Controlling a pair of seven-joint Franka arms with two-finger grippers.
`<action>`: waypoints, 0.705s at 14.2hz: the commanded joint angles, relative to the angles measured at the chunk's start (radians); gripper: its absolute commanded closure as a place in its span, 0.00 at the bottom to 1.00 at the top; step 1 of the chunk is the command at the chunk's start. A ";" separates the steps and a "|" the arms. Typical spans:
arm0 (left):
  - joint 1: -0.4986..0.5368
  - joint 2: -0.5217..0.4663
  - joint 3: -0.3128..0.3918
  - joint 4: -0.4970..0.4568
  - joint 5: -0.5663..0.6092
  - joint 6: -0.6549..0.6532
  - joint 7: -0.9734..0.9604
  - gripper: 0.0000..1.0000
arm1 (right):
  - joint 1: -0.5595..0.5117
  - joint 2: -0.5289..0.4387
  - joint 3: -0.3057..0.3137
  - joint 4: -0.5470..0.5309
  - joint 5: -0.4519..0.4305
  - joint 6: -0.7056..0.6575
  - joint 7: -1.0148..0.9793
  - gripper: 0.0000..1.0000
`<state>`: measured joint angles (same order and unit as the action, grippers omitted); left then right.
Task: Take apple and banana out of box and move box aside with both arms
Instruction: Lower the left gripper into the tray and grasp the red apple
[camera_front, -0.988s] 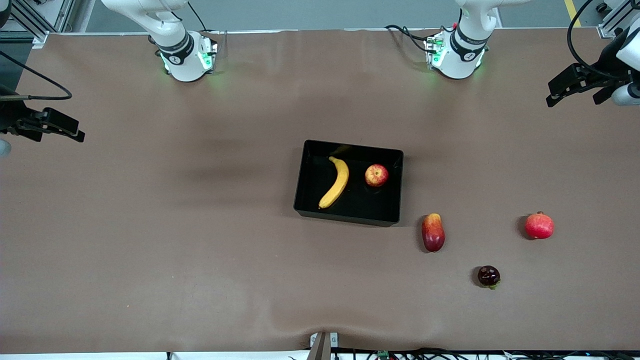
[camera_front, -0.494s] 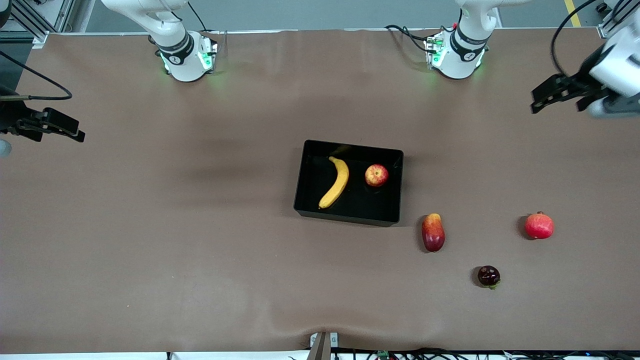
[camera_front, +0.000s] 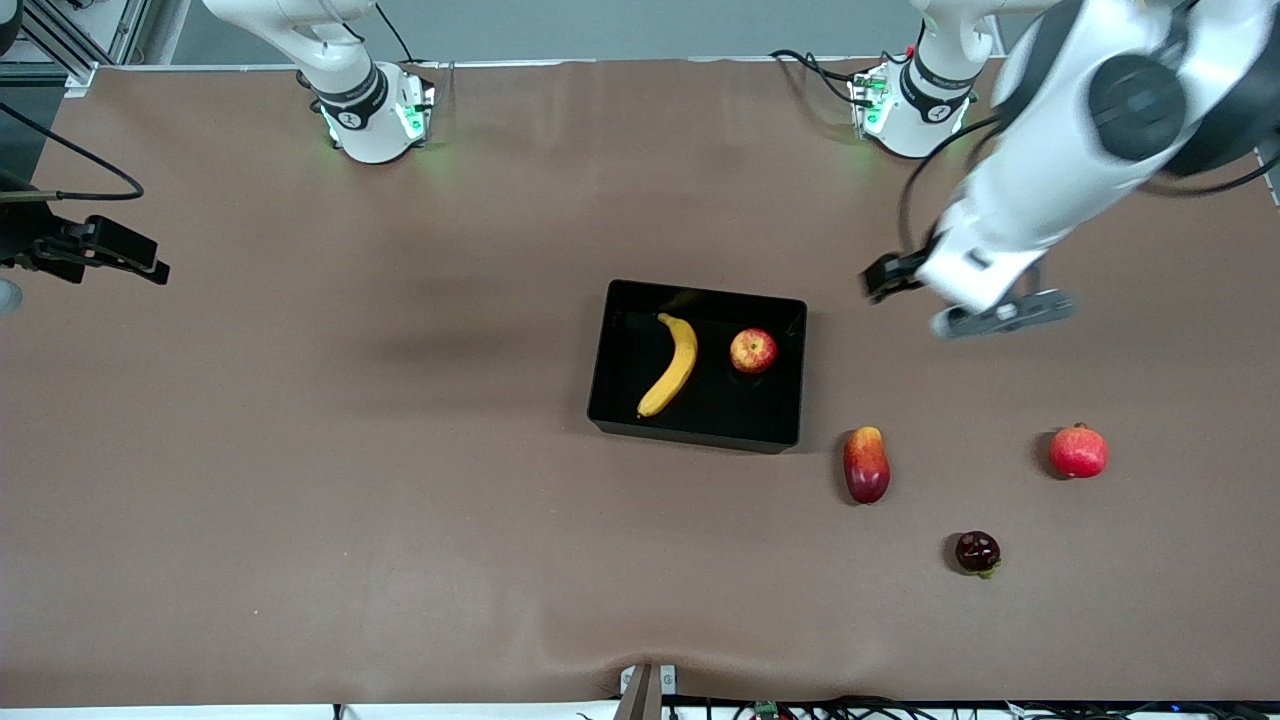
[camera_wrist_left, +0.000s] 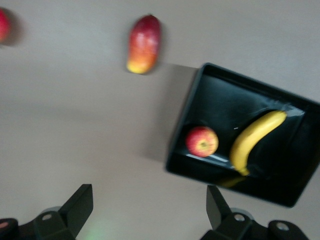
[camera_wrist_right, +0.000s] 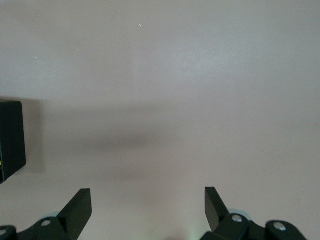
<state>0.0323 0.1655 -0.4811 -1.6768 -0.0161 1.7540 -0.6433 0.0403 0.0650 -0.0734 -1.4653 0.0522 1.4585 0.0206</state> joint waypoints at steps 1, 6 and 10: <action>-0.070 0.103 -0.011 -0.001 0.042 0.102 -0.180 0.00 | 0.000 -0.001 0.006 0.005 -0.008 -0.004 0.007 0.00; -0.198 0.294 -0.011 -0.003 0.212 0.251 -0.432 0.00 | -0.010 -0.002 0.004 0.006 -0.008 -0.010 -0.001 0.00; -0.219 0.350 -0.011 -0.067 0.255 0.283 -0.446 0.00 | -0.025 -0.004 0.003 0.006 -0.006 -0.013 0.001 0.00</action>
<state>-0.1837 0.5141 -0.4902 -1.7040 0.2032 2.0075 -1.0695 0.0337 0.0650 -0.0767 -1.4653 0.0515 1.4572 0.0205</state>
